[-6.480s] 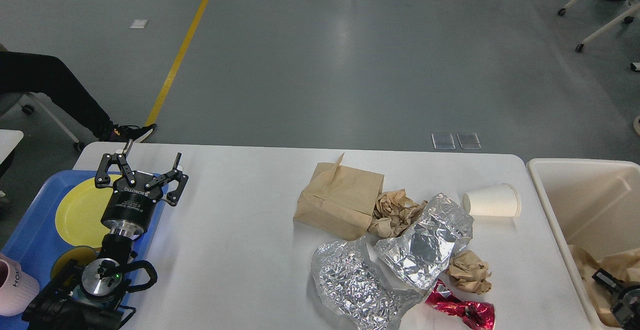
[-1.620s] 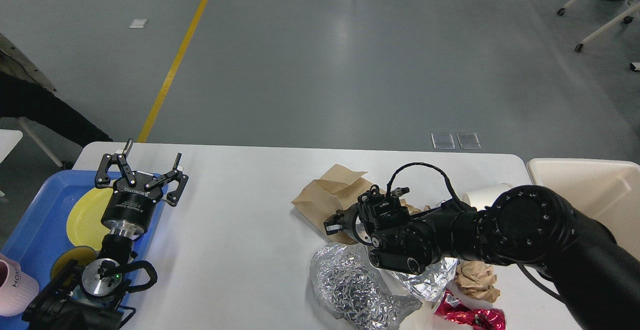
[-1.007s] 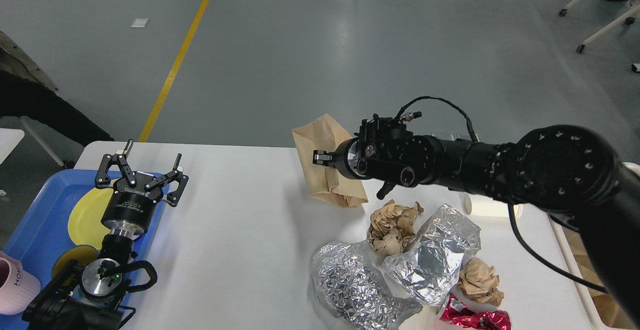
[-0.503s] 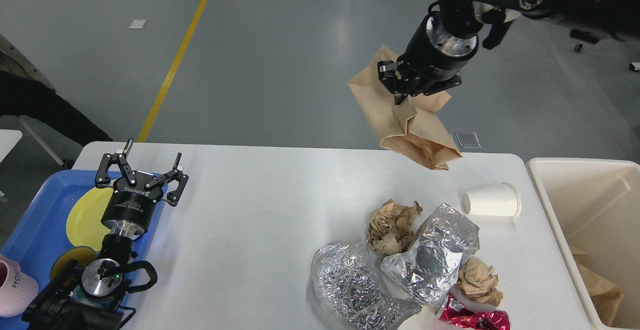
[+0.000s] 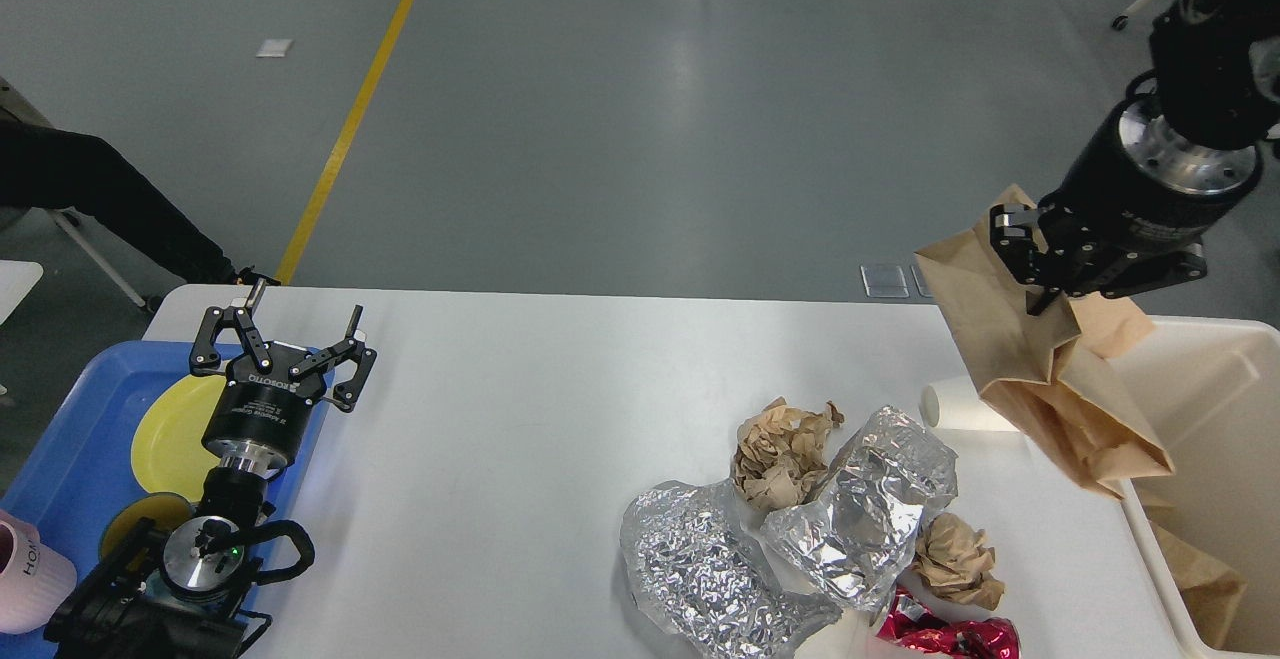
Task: Tidy desktop
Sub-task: 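Lift the brown paper bag and carry it to the white bin, then release the brown paper bag into the bin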
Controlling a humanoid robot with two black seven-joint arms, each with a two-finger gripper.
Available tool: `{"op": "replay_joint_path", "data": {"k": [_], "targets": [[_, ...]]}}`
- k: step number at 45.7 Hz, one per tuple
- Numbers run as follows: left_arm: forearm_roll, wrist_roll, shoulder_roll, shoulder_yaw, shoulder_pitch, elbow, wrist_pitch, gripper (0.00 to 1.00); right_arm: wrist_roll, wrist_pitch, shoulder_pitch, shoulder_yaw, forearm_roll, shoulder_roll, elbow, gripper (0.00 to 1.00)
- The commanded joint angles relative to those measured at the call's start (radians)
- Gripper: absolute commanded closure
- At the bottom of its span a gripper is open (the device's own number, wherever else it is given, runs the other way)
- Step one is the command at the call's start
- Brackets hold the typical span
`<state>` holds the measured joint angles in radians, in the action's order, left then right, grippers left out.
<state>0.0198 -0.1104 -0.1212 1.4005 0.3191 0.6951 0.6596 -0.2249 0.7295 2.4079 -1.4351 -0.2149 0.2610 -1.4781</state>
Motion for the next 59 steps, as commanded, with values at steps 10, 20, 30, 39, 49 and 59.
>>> {"op": "replay_joint_path", "data": {"k": [10,20,30,39,49,59], "targets": [[-0.001,0.000,0.000,0.000,0.000,0.000,0.000,0.03,0.004,-0.128,-0.032,-0.206,-0.003,0.145,0.028,1.00],[0.000,0.000,0.000,0.000,0.000,0.000,0.000,0.03,0.006,-0.243,-0.272,-0.162,0.055,0.469,0.224,1.00],[0.000,0.000,0.000,0.000,0.000,0.000,0.000,0.03,0.007,-0.298,-0.815,0.169,0.063,0.564,0.605,1.00],[0.000,0.000,0.000,0.000,0.000,0.000,0.000,0.03,0.009,-0.321,-1.248,0.455,0.063,0.466,0.935,1.00],[0.000,0.000,0.000,0.000,0.000,0.000,0.000,0.03,0.018,-0.418,-1.647,0.576,0.060,0.222,1.392,1.00],[0.000,0.000,0.000,0.000,0.000,0.000,0.000,0.03,0.016,-0.590,-1.770,0.575,0.061,0.124,1.440,1.00]]}}
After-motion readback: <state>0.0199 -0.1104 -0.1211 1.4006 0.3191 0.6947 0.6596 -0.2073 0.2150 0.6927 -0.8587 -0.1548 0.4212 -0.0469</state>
